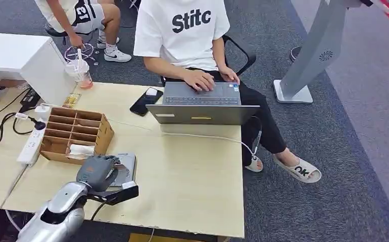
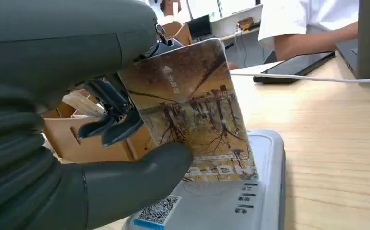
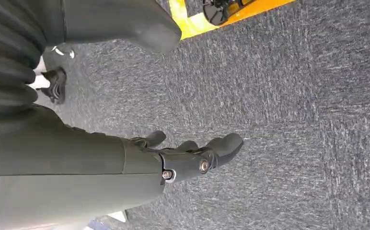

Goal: Pass the card to the sensor for recognition and then transmit it.

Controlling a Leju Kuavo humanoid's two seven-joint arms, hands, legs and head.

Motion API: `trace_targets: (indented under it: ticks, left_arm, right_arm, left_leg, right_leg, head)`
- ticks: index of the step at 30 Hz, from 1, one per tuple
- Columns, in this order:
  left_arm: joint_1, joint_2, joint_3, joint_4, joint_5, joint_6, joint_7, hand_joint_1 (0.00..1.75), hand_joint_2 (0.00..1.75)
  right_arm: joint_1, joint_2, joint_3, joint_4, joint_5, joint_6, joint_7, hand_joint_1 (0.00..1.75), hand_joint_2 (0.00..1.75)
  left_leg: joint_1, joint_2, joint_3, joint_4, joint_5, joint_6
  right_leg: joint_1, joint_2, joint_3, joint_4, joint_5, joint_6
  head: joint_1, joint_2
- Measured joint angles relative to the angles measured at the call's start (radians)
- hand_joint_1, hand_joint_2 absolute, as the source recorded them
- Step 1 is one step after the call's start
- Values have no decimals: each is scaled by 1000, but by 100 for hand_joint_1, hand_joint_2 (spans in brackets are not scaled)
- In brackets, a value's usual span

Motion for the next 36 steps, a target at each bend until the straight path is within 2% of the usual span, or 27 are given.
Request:
trace_targets:
  ticks: [6, 11, 16, 23, 31, 36]
  left_arm:
    - [7, -3, 33, 3, -16, 29, -2, 175, 175]
    - [6, 6, 87, -36, -16, 27, 1, 175, 175]
    - [-35, 26, 157, -95, -21, 17, 16, 175, 175]
    - [-55, 37, 193, -132, -32, 31, 31, 175, 175]
    - [-162, 50, 272, -200, -16, 4, 41, 175, 175]
    - [-203, 38, 307, -208, 8, 9, 39, 175, 175]
  right_arm:
    - [1, 0, 0, 0, 5, 0, 0, 0, 175]
    - [2, 3, 0, 0, 19, 0, 0, 0, 175]
    - [1, 4, 0, 0, 25, 0, 0, 0, 175]
    - [1, 6, 0, 0, 31, 0, 0, 0, 175]
    - [1, 8, 0, 1, 56, 1, 14, 0, 175]
    - [0, 8, 0, 2, 68, 2, 16, 0, 175]
  left_leg:
    - [0, 0, 1, 0, 1, 0]
    - [0, 0, 0, 0, 2, 0]
    - [0, 0, -2, 0, 2, 0]
    - [0, 0, -4, 0, 2, 0]
    - [0, 0, -5, 0, 2, 0]
    - [0, 0, -5, 0, 2, 0]
  right_leg:
    - [0, 0, 0, 0, 0, 0]
    - [0, 0, -2, 0, 0, 0]
    - [0, 0, -3, 1, 1, 0]
    - [0, 0, -5, 0, 1, 0]
    - [0, 0, -6, 1, 1, -1]
    - [0, 0, -6, 1, 1, -1]
  head:
    - [0, 0]
    - [0, 0]
    - [0, 0]
    - [0, 0]
    - [-1, 0]
    - [0, 0]
